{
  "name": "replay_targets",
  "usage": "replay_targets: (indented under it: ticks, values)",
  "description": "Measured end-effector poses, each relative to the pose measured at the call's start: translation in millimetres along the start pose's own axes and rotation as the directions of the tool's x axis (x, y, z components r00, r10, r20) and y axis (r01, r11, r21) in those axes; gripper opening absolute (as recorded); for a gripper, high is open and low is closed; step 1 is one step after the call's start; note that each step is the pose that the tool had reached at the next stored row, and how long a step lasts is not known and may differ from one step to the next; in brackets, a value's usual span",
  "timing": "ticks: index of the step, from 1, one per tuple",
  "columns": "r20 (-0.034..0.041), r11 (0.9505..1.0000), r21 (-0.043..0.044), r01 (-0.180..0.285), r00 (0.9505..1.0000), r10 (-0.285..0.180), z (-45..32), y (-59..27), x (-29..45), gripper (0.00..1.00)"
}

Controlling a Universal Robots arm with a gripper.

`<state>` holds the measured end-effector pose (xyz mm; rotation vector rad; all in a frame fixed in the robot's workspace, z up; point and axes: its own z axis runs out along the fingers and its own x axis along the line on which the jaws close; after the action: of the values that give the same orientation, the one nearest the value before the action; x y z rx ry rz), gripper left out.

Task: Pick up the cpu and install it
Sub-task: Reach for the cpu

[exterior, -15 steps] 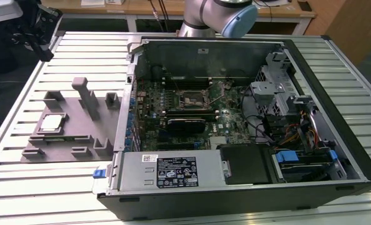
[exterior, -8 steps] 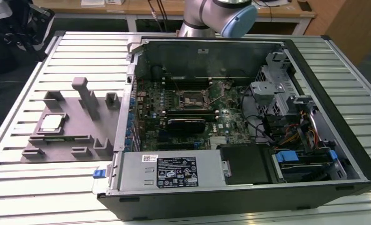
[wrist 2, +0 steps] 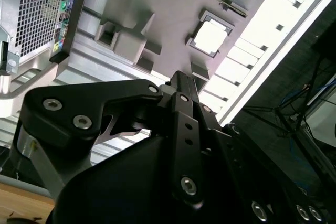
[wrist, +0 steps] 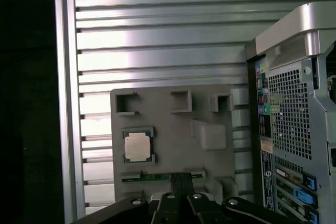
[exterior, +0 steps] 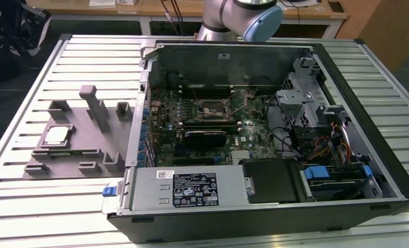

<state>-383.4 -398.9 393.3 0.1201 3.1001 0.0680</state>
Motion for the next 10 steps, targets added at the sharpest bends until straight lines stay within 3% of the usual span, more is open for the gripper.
replay_targets:
  ticks: [10]
  values:
    - [0.0008, 1.0000, 0.0000, 0.000, 1.0000, 0.000, -0.7, -1.3, 17.4, 0.11]
